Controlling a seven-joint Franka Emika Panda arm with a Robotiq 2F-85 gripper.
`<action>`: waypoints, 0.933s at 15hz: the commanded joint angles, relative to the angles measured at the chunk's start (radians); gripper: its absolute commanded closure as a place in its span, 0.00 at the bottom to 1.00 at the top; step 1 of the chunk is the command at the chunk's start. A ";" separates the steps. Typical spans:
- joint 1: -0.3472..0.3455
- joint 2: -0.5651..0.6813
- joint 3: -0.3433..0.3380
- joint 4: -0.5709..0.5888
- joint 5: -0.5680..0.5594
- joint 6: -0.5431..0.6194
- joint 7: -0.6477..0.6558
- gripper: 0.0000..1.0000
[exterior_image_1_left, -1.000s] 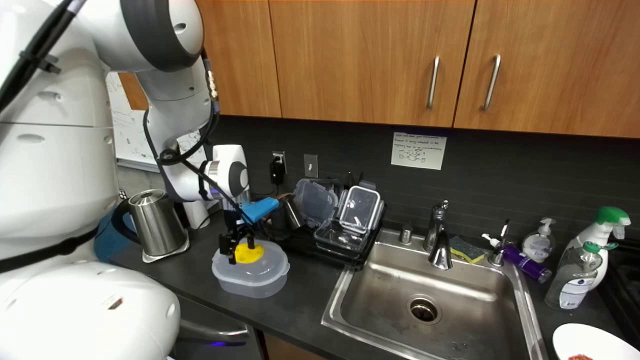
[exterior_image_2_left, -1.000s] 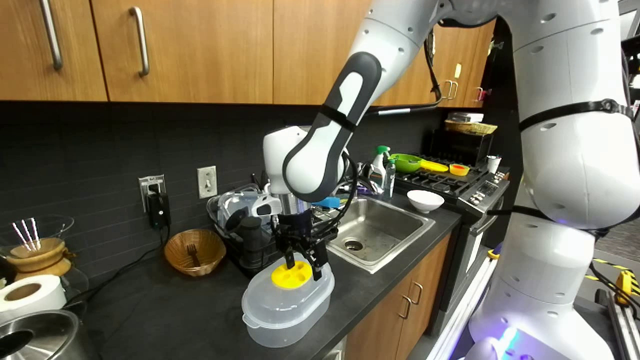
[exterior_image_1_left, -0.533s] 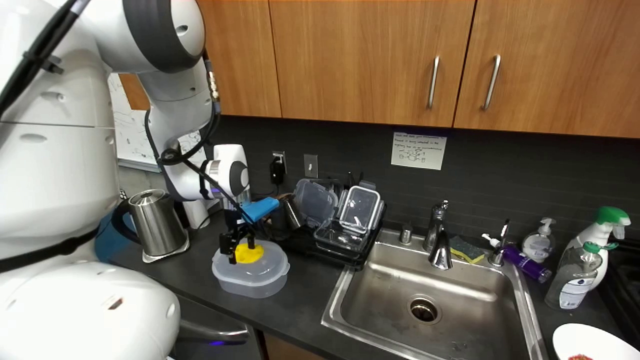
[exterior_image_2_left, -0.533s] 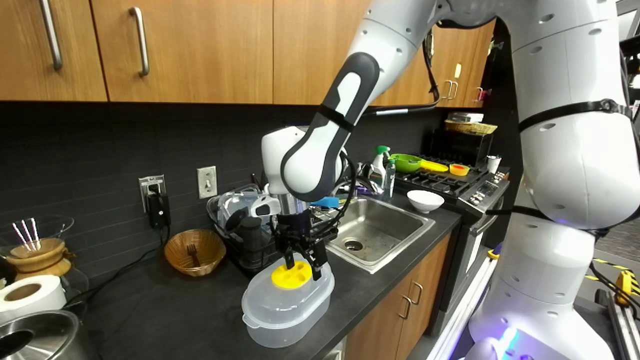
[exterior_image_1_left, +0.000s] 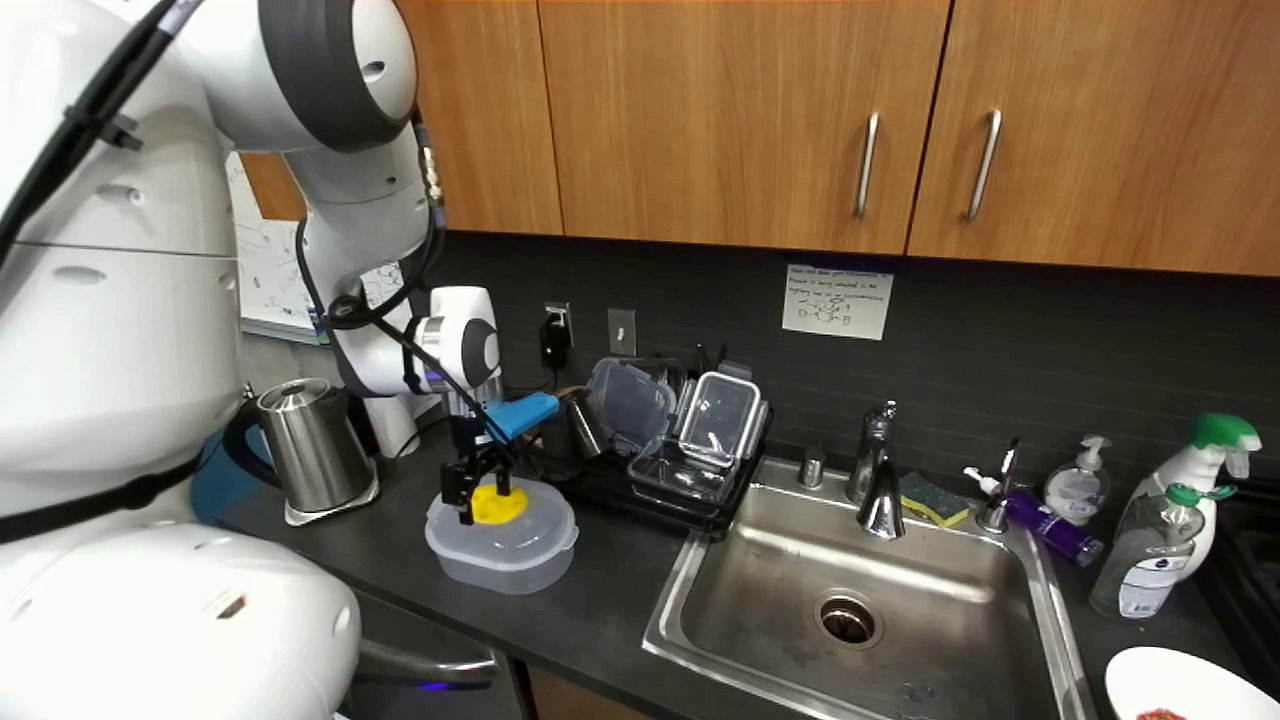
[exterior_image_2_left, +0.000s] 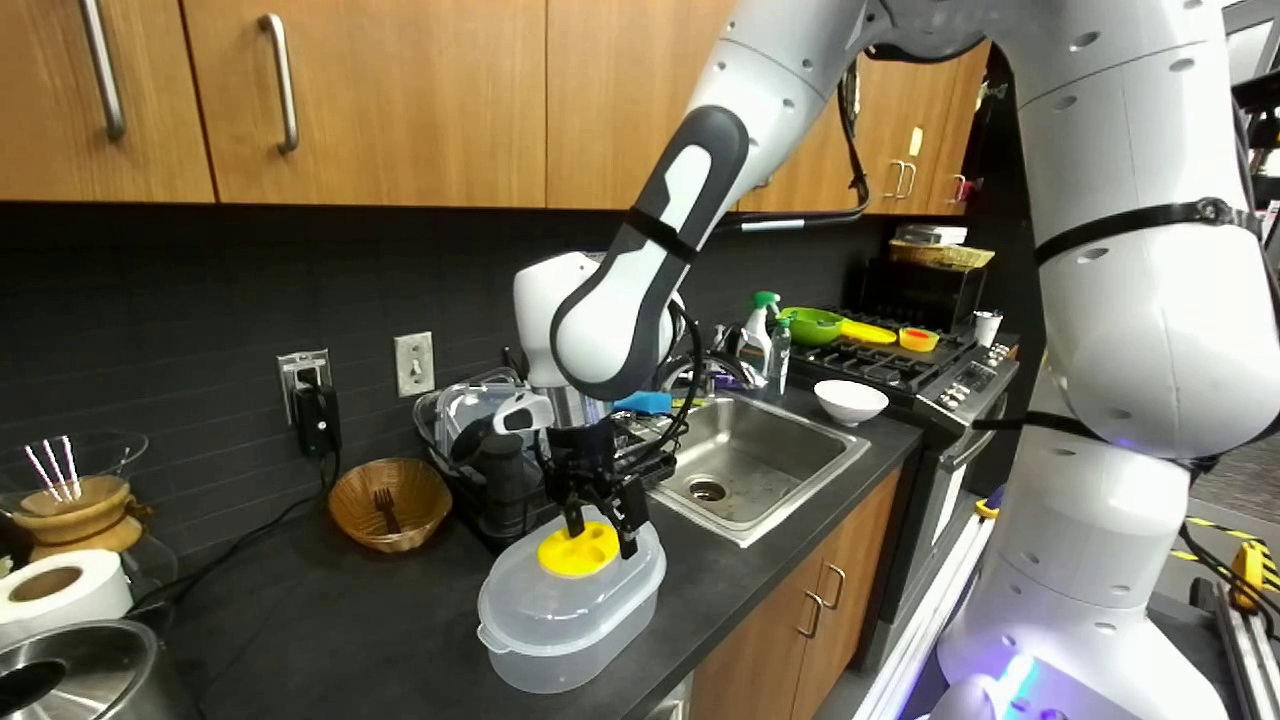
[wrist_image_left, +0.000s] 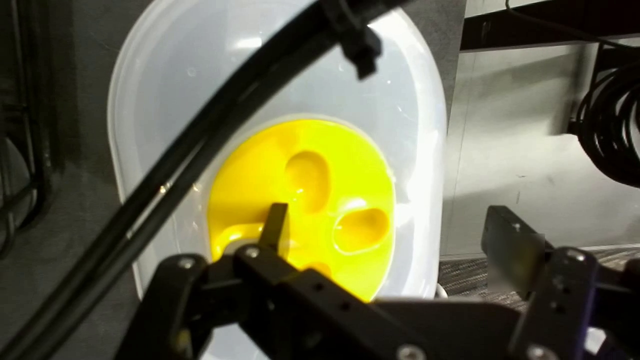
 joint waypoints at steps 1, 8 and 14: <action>0.011 0.035 -0.012 0.031 -0.012 -0.007 0.011 0.00; 0.016 0.031 -0.012 0.037 -0.017 0.005 0.020 0.00; 0.023 0.031 -0.010 0.053 -0.018 -0.004 0.025 0.00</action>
